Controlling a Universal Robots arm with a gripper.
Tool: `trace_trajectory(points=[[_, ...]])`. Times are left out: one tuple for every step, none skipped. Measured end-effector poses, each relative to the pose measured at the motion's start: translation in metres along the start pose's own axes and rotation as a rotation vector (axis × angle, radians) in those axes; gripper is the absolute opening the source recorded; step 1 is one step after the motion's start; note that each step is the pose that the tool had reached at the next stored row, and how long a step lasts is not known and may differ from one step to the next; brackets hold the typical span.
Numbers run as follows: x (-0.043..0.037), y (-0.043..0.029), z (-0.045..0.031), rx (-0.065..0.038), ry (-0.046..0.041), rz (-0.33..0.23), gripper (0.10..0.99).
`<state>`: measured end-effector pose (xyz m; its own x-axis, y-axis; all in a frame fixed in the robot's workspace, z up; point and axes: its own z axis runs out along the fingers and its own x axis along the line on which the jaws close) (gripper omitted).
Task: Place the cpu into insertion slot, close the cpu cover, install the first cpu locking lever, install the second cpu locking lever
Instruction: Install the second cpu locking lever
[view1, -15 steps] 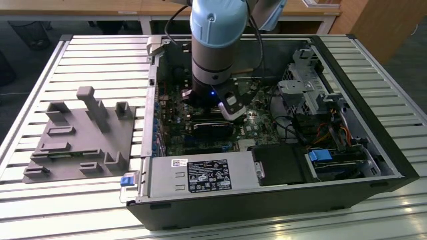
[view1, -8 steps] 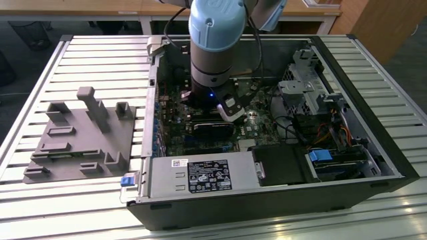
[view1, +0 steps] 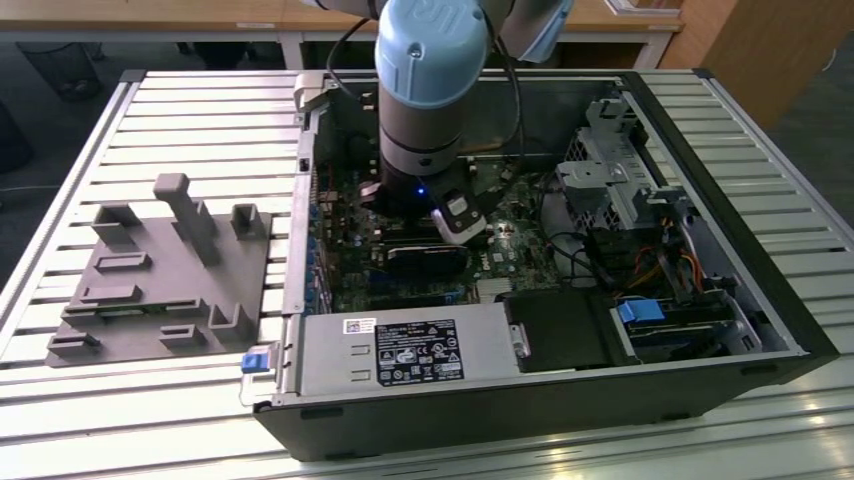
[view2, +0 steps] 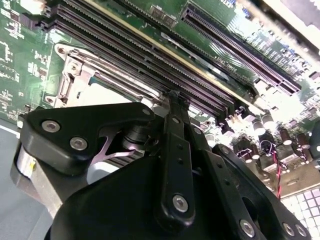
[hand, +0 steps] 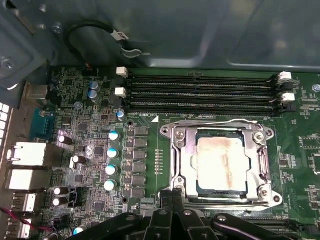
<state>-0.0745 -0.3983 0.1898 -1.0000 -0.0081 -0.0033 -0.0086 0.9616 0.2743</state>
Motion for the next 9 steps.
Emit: trace_trajectory(points=[[0.0009, -0.0001, 0.0004, 0.0, 0.0, 0.0, 0.106], [0.0015, -0.0002, 0.0008, -0.001, 0.0, 0.0, 0.106], [0.0017, -0.0003, 0.0009, -0.001, 0.0001, 0.0, 0.106], [0.0017, -0.0003, 0.0009, -0.001, 0.0001, 0.0, 0.106], [0.0017, -0.0003, 0.0008, -0.001, 0.0001, 0.0, 0.106], [0.0018, -0.0002, 0.0004, -0.002, 0.0, 0.0, 0.106], [0.0018, 0.0002, -0.0007, -0.004, -0.0001, 0.0, 0.106], [0.0017, 0.0007, -0.0022, -0.006, -0.0004, 0.0, 0.106], [0.0017, 0.0012, -0.0042, -0.008, -0.0002, 0.0, 0.106]])
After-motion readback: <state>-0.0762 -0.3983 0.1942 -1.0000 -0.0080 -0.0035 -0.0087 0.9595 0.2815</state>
